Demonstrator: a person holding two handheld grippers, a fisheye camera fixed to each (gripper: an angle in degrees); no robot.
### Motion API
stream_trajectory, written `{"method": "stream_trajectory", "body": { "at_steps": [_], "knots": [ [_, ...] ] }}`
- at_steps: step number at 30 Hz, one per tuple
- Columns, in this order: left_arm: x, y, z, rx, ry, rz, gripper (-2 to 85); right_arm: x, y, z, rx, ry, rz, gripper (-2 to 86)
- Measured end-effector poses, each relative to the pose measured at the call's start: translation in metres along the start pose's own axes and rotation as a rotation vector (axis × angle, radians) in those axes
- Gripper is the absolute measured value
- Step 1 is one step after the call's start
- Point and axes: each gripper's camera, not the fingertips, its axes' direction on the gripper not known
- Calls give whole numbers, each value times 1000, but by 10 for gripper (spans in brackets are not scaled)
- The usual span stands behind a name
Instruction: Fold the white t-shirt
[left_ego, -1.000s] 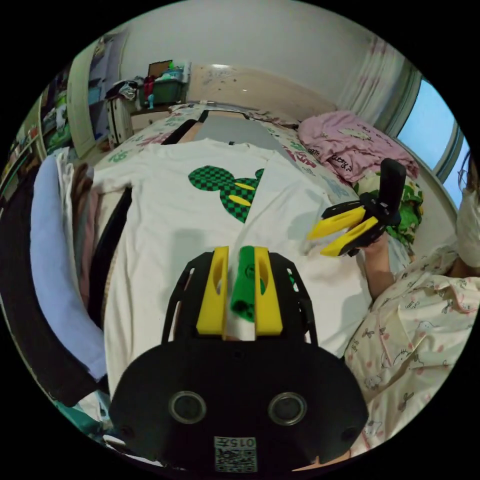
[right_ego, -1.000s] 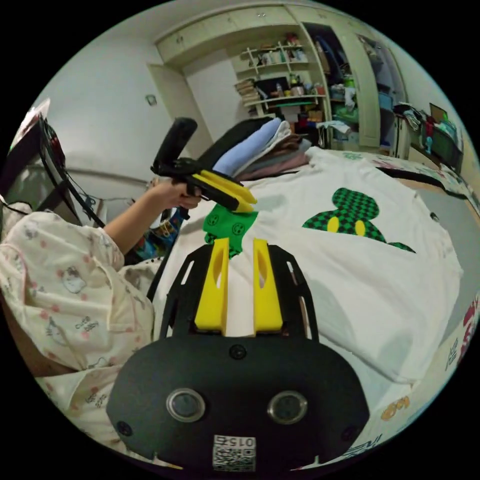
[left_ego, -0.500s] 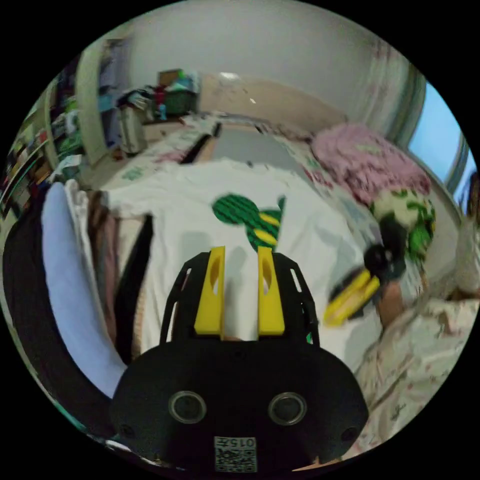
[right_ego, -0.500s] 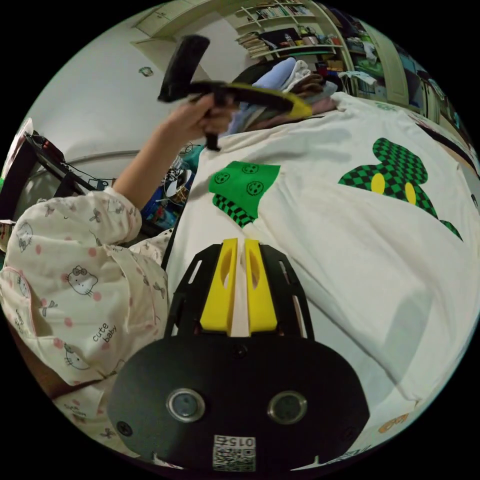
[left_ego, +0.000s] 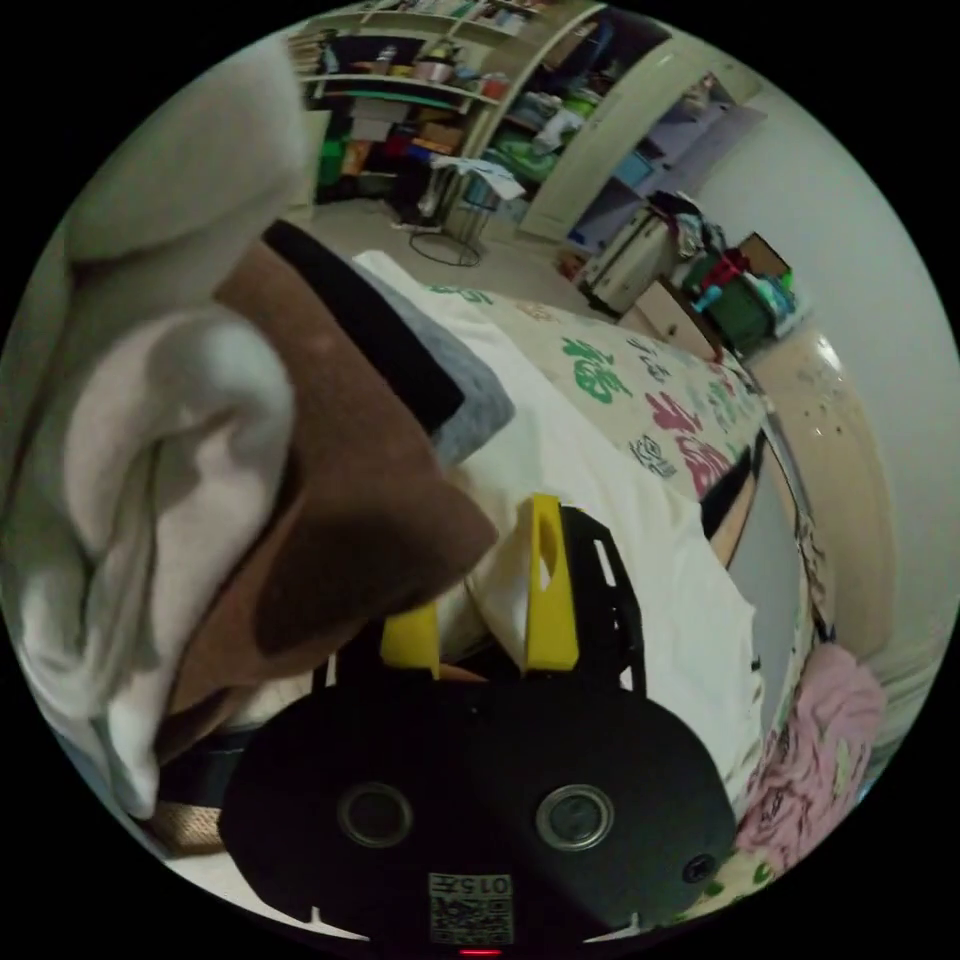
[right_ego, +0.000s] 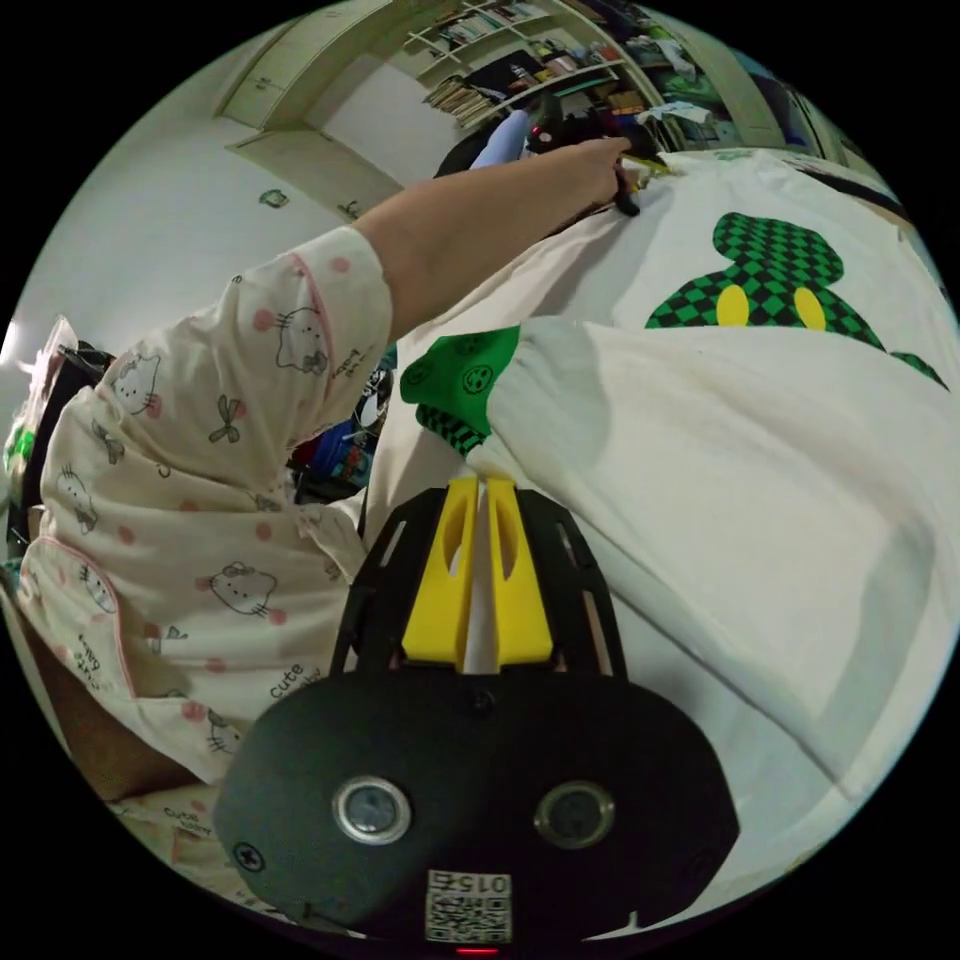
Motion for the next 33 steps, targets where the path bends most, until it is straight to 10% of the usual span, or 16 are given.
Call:
{"method": "stream_trajectory", "body": {
  "at_steps": [6,11,13,24,28,33],
  "knots": [
    [69,30,-71,330,88,62,10,12,9,-46,31,-57,26,1],
    [237,297,-148,730,-97,1620,7,10,6,-79,28,-67,16,2],
    [229,344,-149,675,-108,1765,7,8,5,-99,45,-94,-3,2],
    [268,296,-108,355,-105,1626,32,-1,-8,-203,197,-165,-119,18],
    [319,265,-131,-110,436,1681,84,14,-15,-246,319,-193,-70,37],
    [423,244,-153,113,684,1572,111,20,-31,-284,440,-245,-79,45]
  ]
}}
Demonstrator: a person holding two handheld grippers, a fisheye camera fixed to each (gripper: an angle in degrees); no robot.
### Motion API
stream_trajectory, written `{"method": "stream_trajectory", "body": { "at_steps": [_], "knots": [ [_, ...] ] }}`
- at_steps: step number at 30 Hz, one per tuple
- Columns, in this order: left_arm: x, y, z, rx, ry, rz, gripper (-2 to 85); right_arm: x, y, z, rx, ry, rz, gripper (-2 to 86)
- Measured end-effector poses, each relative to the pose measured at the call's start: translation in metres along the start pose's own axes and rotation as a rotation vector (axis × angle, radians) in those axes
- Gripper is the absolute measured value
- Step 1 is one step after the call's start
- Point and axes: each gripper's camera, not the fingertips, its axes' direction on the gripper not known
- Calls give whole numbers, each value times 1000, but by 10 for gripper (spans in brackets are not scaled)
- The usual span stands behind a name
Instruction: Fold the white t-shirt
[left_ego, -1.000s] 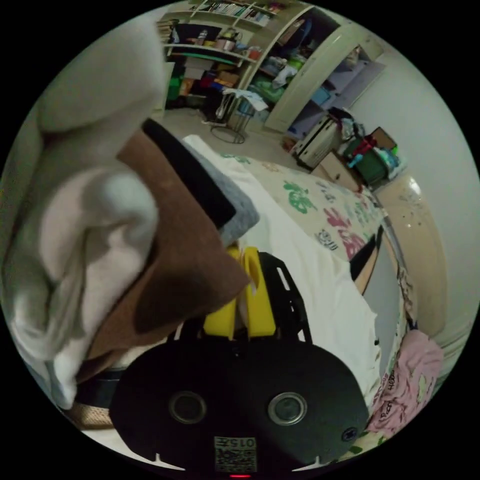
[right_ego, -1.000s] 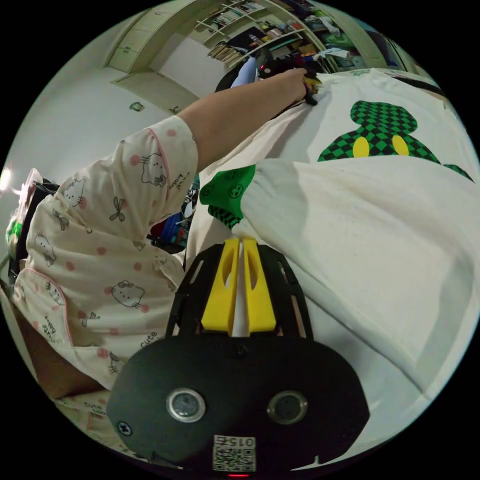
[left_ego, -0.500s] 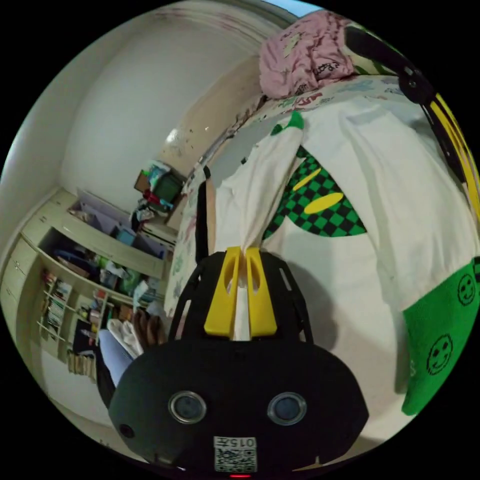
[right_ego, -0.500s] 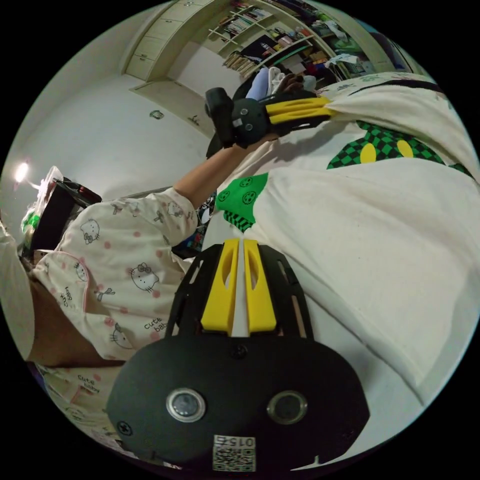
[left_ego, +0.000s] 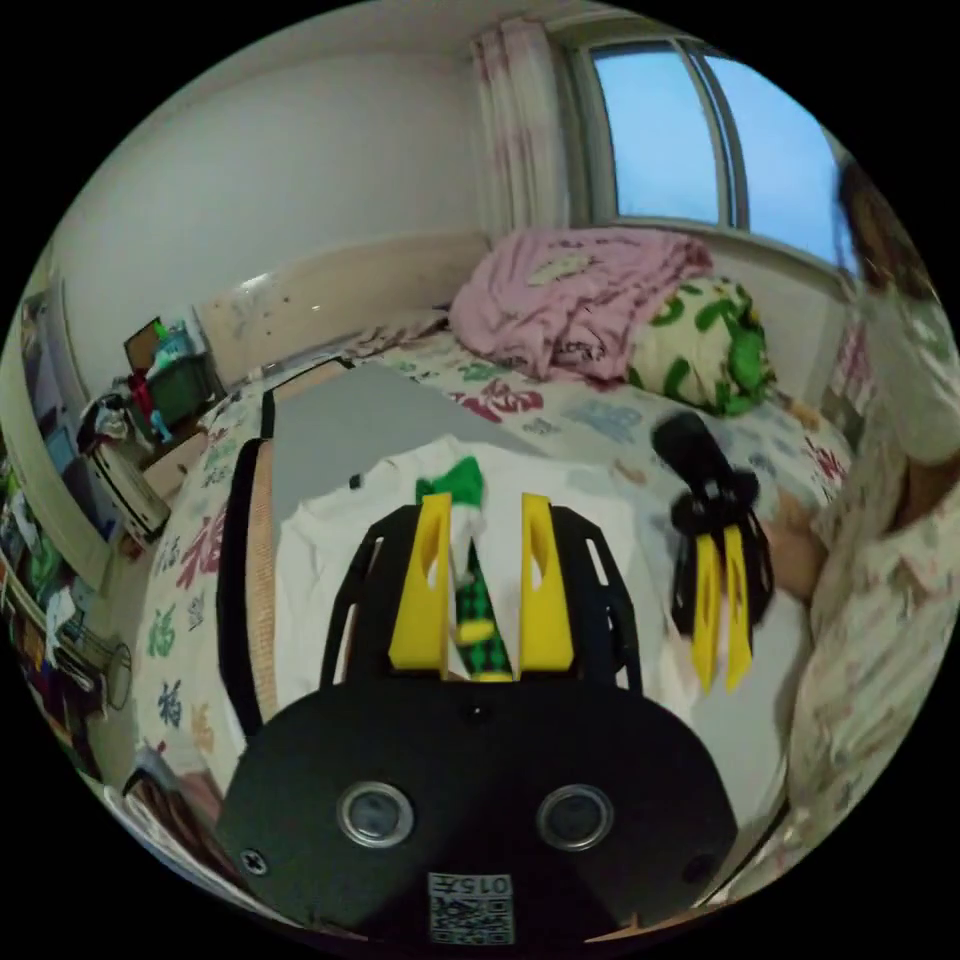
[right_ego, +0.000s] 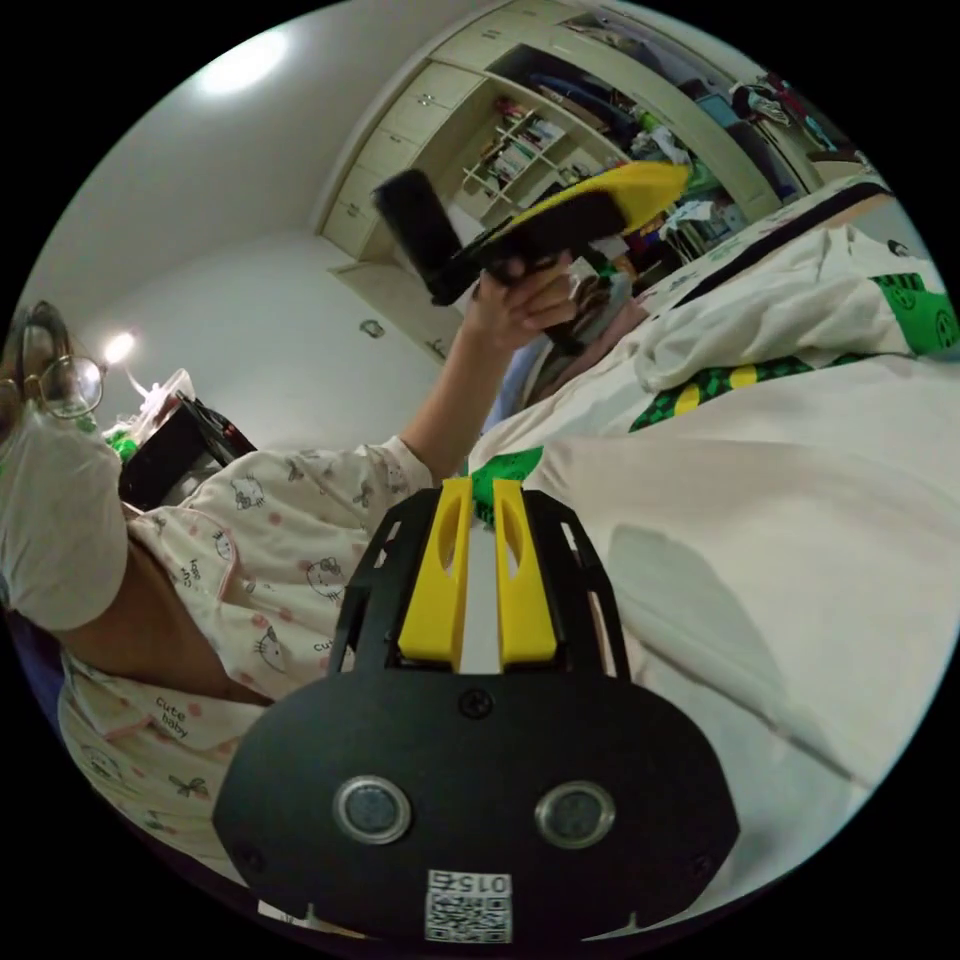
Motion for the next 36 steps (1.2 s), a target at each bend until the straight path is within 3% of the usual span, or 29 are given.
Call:
{"method": "stream_trajectory", "body": {
  "at_steps": [3,5,7,10,15,17,19,23,27,29,33,34,36],
  "knots": [
    [-58,-47,98,-172,32,-176,135,-1,-19,-14,64,20,3,49],
    [-107,-48,179,-364,19,-330,130,0,-30,-24,110,50,15,57],
    [-132,-39,214,-431,78,-411,105,2,-38,-47,246,127,75,81],
    [-141,-29,193,-288,172,-470,39,6,-24,-91,557,191,163,120],
    [-38,-10,77,16,230,-77,21,-39,-15,-118,768,548,100,180],
    [37,16,41,25,193,159,20,-56,-22,-107,766,606,0,194],
    [77,35,30,-20,160,236,21,-68,-44,-76,624,565,-155,201],
    [105,66,18,2,60,162,31,-62,-85,-12,267,454,-212,187],
    [111,82,3,-18,70,143,64,-53,-110,45,63,654,-147,39],
    [109,93,-19,-81,-32,99,86,-48,-111,52,76,700,-115,24],
    [69,132,-64,-147,-359,-108,85,-54,-102,46,237,550,-172,10],
    [52,148,-70,-207,-487,-171,87,-59,-100,48,261,523,-198,8],
    [28,168,-66,-317,-577,-219,96,-64,-100,54,280,509,-217,6]
  ]
}}
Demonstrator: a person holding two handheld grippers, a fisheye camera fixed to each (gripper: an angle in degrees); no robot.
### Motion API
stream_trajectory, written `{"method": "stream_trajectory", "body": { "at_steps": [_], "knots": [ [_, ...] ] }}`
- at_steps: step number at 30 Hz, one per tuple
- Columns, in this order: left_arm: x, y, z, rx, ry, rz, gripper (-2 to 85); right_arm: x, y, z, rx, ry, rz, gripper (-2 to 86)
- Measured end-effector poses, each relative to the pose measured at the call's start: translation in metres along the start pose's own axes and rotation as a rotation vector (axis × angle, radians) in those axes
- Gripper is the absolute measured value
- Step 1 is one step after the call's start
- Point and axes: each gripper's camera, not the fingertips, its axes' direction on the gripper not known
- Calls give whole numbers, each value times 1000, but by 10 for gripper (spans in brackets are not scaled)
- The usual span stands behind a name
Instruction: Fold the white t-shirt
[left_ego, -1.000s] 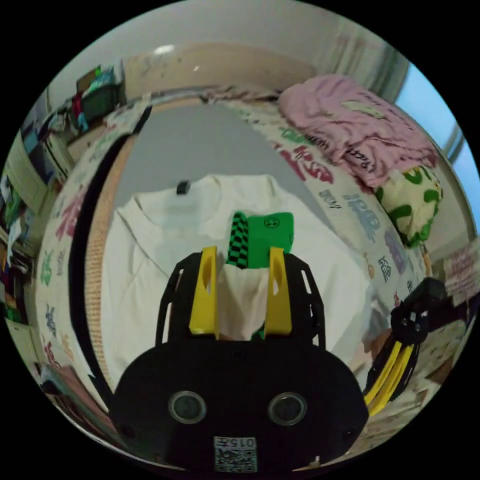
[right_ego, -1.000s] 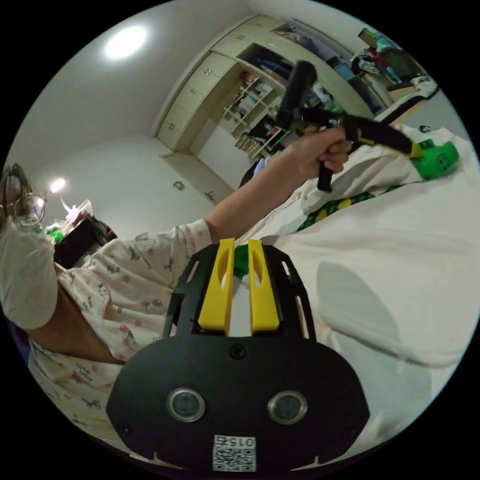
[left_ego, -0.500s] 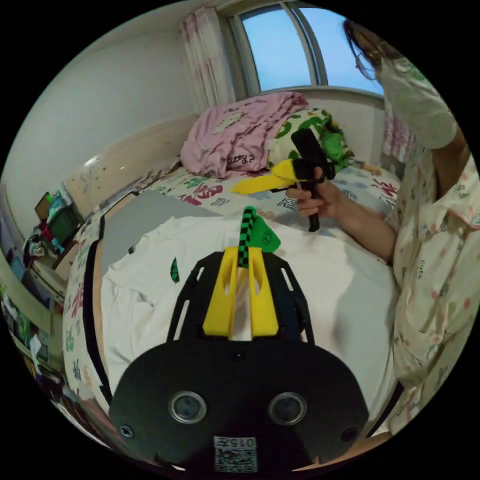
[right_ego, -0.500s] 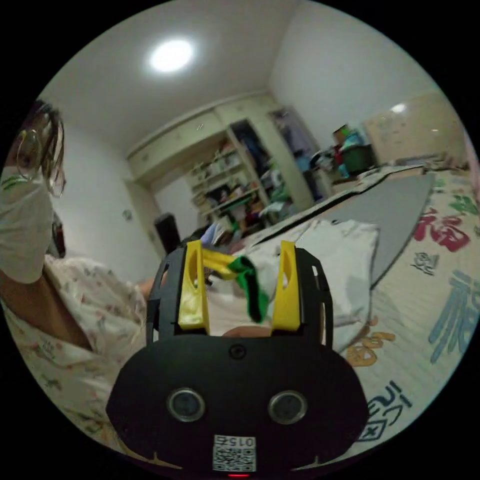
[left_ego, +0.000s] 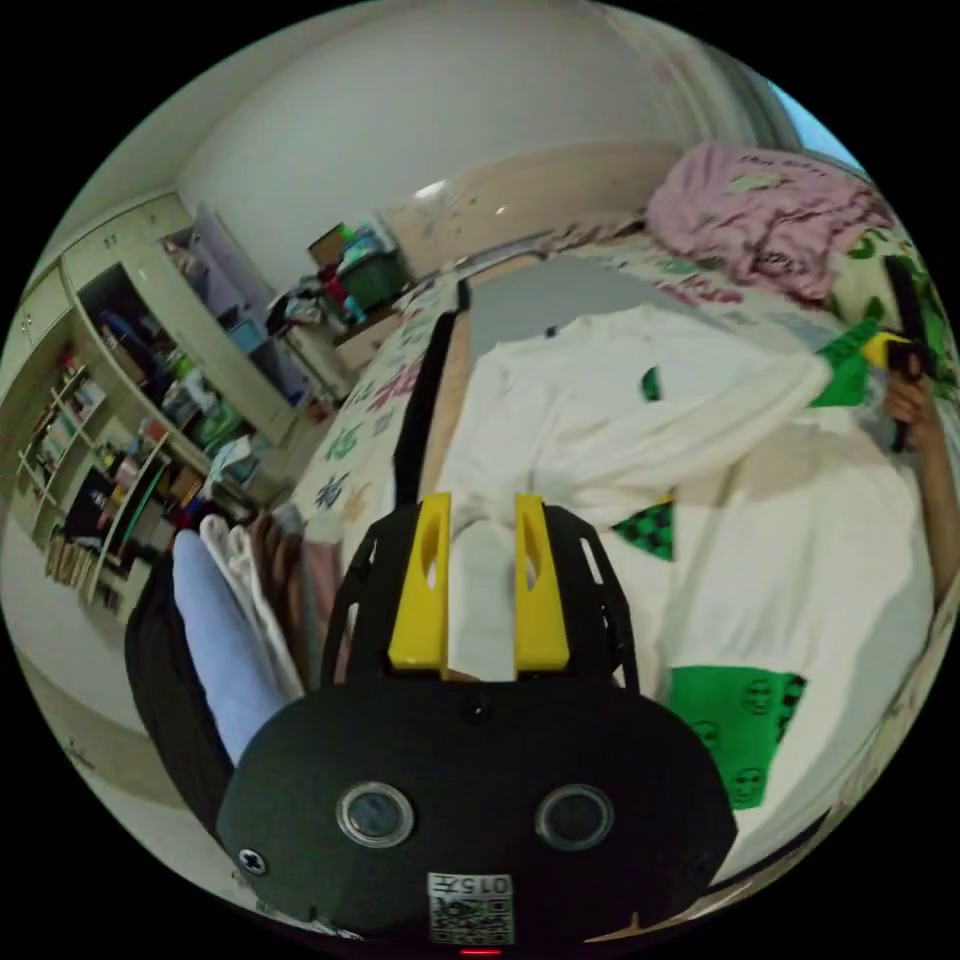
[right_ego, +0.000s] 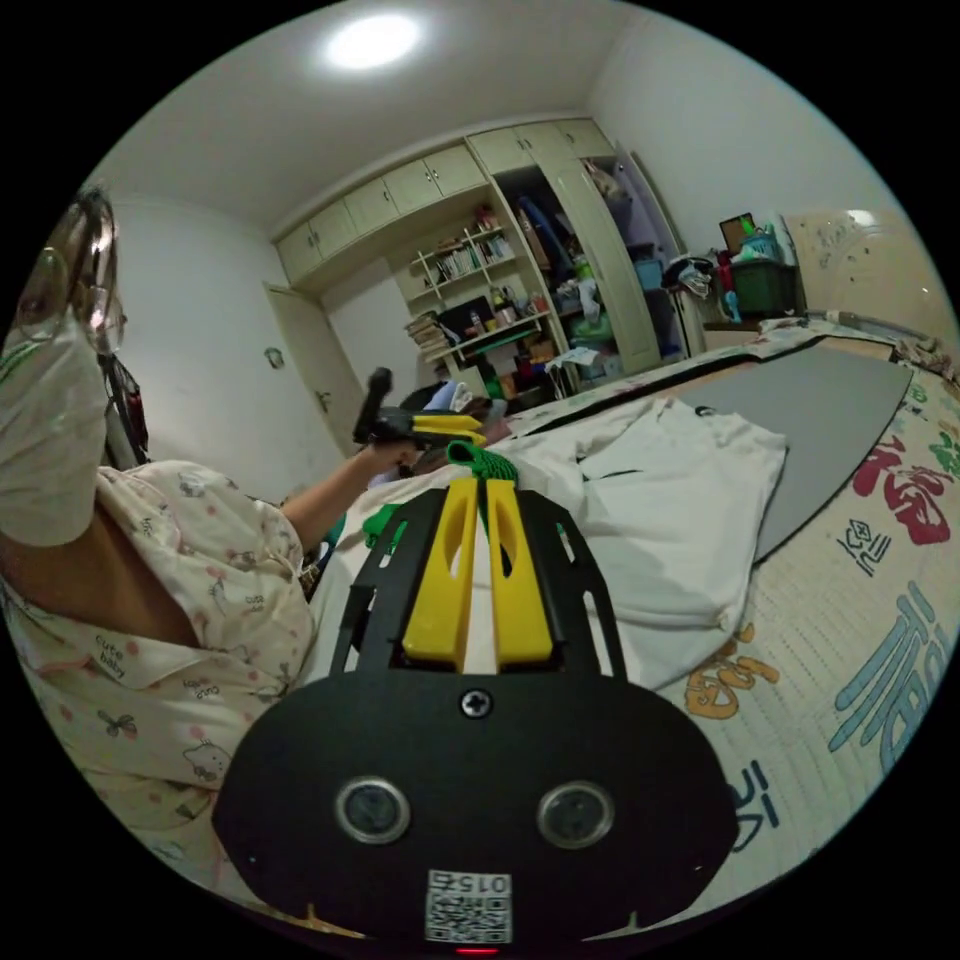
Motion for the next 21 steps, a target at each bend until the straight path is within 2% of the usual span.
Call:
{"method": "stream_trajectory", "body": {
  "at_steps": [3,6,9,12,14,16,19,21],
  "knots": [
    [-5,11,33,-77,-17,15,100,-12,2,5,15,10,-23,5],
    [12,19,70,-174,-117,96,78,-26,6,11,8,18,-62,4],
    [15,33,79,-137,-153,105,34,-36,11,16,-4,37,-87,4],
    [-6,54,73,-84,-252,-48,16,-46,20,24,-36,42,-135,3],
    [-29,80,67,-12,-191,-179,11,-53,24,35,-72,-7,-183,4],
    [-33,95,71,-9,-175,-226,8,-58,27,65,-198,-128,-225,7],
    [-23,108,81,-31,-216,-225,7,-61,34,104,-313,-236,-279,18],
    [-17,111,94,-76,-226,-211,8,-56,32,112,-297,-264,-254,46]
  ]
}}
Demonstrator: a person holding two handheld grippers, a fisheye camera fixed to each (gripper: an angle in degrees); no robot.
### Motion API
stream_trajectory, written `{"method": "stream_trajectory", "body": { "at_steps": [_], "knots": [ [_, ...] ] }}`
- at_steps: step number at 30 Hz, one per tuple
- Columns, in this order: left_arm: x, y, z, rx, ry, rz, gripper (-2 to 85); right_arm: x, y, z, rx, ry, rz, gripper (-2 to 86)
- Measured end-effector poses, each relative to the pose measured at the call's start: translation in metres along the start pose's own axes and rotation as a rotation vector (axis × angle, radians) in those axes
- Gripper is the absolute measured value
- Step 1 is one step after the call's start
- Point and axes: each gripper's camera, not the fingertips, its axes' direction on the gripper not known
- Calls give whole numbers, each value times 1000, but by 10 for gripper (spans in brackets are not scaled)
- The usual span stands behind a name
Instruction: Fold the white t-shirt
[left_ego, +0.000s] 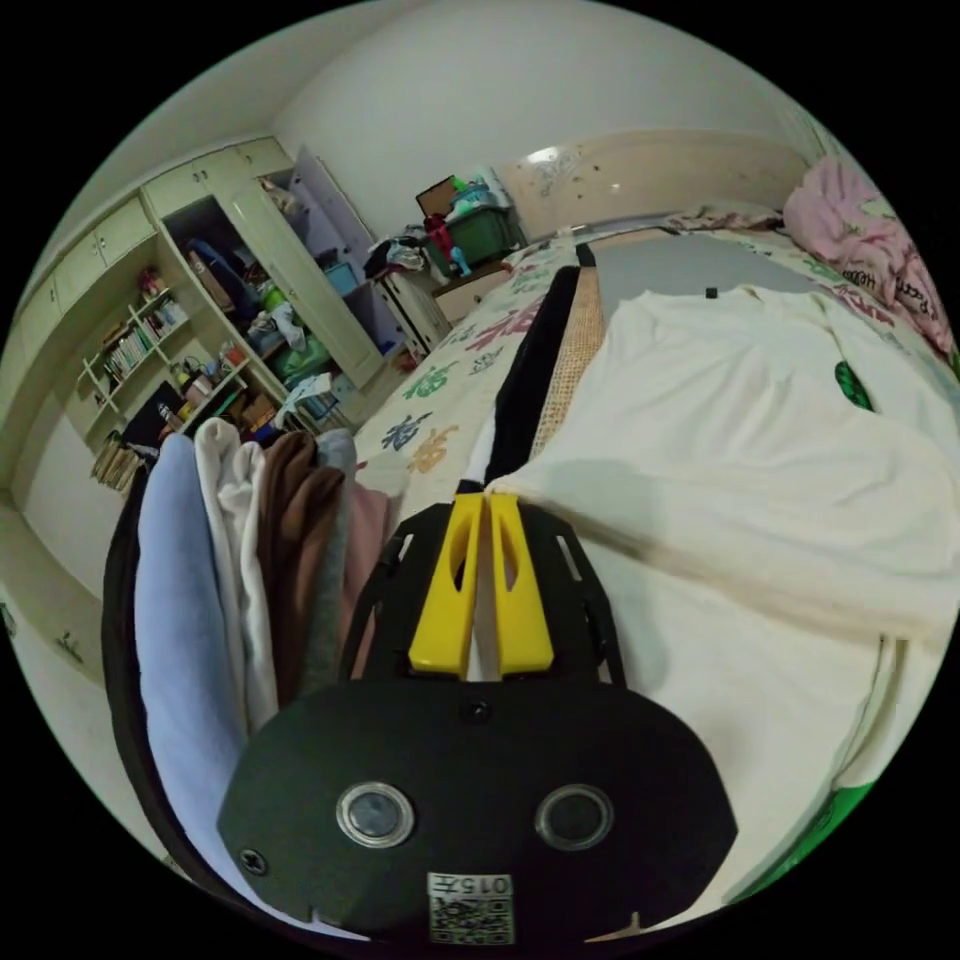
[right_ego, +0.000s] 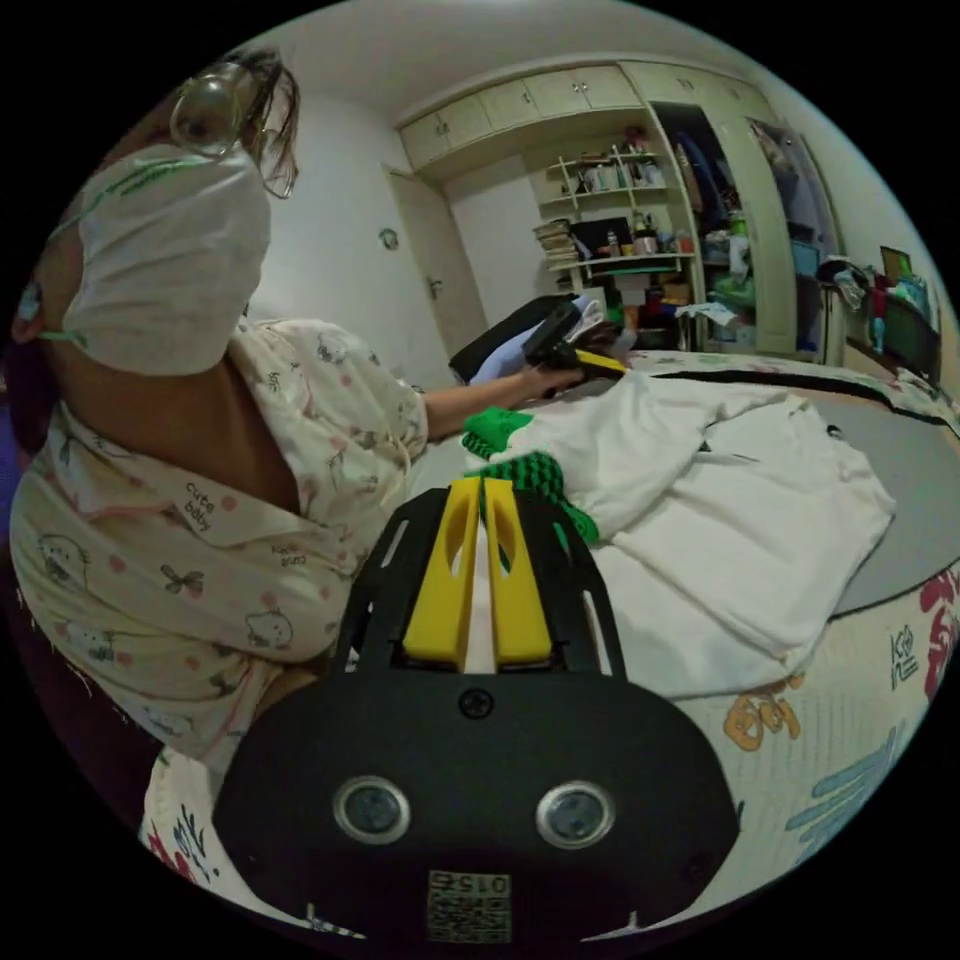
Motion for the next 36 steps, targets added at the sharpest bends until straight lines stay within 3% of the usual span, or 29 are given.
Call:
{"method": "stream_trajectory", "body": {
  "at_steps": [3,6,9,12,16,20,25,29,36],
  "knots": [
    [2,4,21,-71,38,10,13,26,6,-6,101,81,161,94],
    [-15,16,23,-72,109,-49,24,56,11,11,28,167,335,113],
    [-41,30,9,-86,125,-147,31,66,4,39,-59,127,341,115],
    [-36,19,-20,-22,10,-139,35,71,-4,67,-147,116,328,112],
    [30,-58,-7,48,282,-5,64,77,-9,106,-281,65,311,112],
    [115,-137,80,-81,531,37,81,78,-14,138,-399,56,281,107],
    [167,-161,173,-235,467,9,68,96,-12,145,-386,64,313,46],
    [161,-162,191,-228,481,-27,10,102,-12,141,-363,64,312,16],
    [148,-182,192,-105,305,-73,3,107,-11,116,-322,141,342,6]
  ]
}}
